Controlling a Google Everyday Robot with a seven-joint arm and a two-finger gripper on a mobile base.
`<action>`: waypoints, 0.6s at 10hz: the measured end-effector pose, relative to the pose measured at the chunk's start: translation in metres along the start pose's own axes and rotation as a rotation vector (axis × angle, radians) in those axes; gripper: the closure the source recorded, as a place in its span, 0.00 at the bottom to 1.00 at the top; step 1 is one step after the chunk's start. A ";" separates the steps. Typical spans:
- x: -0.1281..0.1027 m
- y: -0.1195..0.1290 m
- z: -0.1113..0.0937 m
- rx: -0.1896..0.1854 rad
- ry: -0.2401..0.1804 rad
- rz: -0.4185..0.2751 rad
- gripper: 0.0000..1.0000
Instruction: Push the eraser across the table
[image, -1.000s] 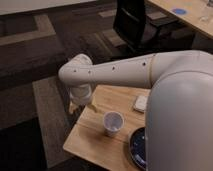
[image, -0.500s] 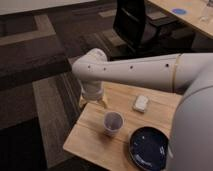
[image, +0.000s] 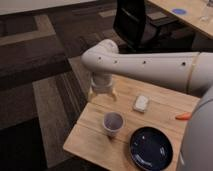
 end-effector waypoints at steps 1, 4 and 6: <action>0.001 -0.024 -0.004 -0.004 0.011 0.016 0.35; 0.061 -0.123 -0.012 -0.013 0.040 0.221 0.35; 0.073 -0.132 -0.012 -0.009 0.042 0.250 0.35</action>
